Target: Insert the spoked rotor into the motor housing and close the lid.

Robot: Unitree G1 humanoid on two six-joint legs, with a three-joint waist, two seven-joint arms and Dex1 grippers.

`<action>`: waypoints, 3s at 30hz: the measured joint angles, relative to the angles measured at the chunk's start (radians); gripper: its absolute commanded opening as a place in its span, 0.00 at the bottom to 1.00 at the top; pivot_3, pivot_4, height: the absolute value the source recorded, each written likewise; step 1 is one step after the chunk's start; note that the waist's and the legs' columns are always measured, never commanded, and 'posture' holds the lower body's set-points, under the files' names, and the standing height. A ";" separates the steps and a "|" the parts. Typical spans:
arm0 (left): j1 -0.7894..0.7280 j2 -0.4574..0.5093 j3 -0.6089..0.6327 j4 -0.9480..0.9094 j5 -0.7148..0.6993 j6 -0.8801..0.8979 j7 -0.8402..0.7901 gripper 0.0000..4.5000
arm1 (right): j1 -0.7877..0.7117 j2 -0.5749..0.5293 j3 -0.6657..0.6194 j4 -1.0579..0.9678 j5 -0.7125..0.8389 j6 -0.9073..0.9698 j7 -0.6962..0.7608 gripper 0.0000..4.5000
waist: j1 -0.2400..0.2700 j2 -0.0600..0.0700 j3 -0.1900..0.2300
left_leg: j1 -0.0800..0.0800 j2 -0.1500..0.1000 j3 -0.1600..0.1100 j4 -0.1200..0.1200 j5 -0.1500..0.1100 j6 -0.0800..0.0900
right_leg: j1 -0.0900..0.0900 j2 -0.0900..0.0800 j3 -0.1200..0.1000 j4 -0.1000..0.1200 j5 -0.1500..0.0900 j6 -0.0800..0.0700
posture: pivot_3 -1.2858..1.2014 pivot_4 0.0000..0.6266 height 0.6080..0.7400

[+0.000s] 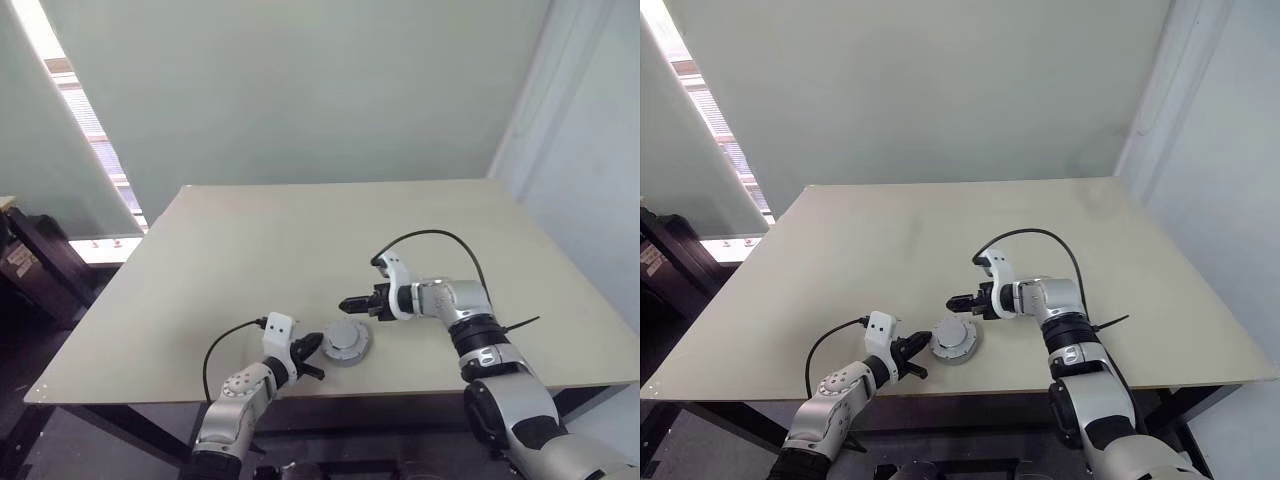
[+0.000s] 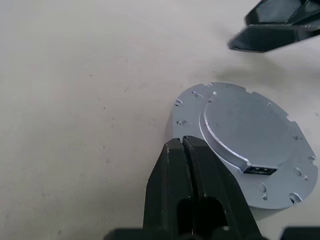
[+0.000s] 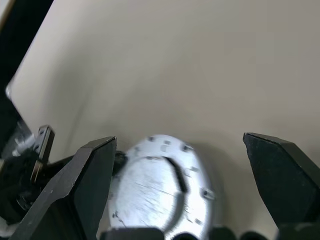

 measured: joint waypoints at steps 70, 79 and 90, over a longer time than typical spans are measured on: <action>0.005 0.029 0.069 -0.027 -0.024 0.083 -0.023 0.29 | 0.202 0.112 -0.248 -0.013 0.297 0.381 -0.140 0.27 | -0.037 0.000 0.000 | 0.001 0.002 0.000 -0.001 0.001 0.003 | 0.002 0.003 0.001 0.001 0.000 0.000 | 0.52 0.00 1.00; 0.019 0.061 0.234 -0.113 -0.172 0.156 -0.027 1.00 | 0.209 0.122 -0.249 -0.013 0.311 0.365 -0.152 0.27 | -0.039 -0.001 0.001 | 0.001 0.005 0.000 -0.002 0.001 0.003 | 0.001 0.006 0.001 0.001 0.000 0.000 | 0.52 0.00 1.00; 0.116 0.044 0.381 -0.204 -0.395 0.299 0.018 1.00 | 0.220 0.134 -0.292 -0.014 0.335 0.357 -0.175 0.27 | -0.039 -0.002 0.001 | 0.001 0.006 0.001 -0.001 0.001 0.003 | 0.000 0.006 0.001 0.001 0.000 0.000 | 0.52 0.00 1.00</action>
